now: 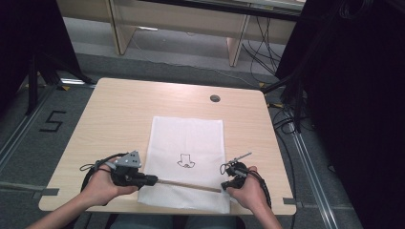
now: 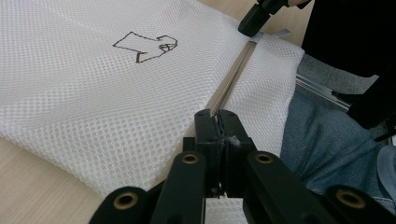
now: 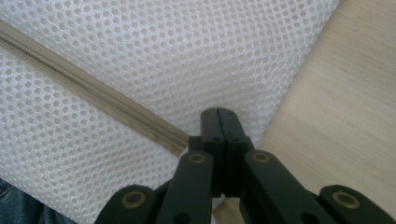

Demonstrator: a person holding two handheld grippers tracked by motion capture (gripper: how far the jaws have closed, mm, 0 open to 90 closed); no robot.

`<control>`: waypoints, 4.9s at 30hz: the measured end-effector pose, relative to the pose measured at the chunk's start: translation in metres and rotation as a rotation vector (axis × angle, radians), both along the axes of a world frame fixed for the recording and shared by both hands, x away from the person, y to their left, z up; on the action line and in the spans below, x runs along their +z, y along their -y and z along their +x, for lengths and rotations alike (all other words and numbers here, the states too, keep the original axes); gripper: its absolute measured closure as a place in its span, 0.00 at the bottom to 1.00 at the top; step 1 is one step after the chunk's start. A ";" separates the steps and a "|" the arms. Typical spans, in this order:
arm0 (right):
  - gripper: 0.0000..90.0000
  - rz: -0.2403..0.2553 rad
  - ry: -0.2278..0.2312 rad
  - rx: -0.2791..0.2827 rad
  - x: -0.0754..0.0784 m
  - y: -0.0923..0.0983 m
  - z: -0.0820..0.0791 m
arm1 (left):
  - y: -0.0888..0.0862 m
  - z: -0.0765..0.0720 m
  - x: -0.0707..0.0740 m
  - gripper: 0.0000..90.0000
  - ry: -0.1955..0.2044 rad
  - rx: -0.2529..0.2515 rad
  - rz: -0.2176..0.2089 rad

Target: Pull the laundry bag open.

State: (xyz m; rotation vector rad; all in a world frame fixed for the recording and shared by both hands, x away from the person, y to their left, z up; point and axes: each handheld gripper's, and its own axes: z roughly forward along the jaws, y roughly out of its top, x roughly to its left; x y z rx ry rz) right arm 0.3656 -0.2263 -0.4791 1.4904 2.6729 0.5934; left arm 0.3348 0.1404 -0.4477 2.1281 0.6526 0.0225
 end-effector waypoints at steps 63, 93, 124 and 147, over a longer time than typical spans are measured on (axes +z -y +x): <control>1.00 -0.001 0.002 0.003 0.000 0.000 0.000 | -0.027 -0.003 0.002 0.97 -0.009 0.035 -0.012; 1.00 -0.002 0.004 0.002 0.000 0.000 0.000 | -0.034 -0.003 0.001 0.97 -0.016 0.045 -0.014; 1.00 -0.001 0.001 0.001 0.000 0.000 0.000 | -0.042 -0.002 -0.003 0.97 -0.014 0.044 -0.003; 1.00 -0.001 0.002 -0.002 0.000 0.000 0.000 | -0.060 -0.006 -0.009 0.97 -0.038 0.097 0.006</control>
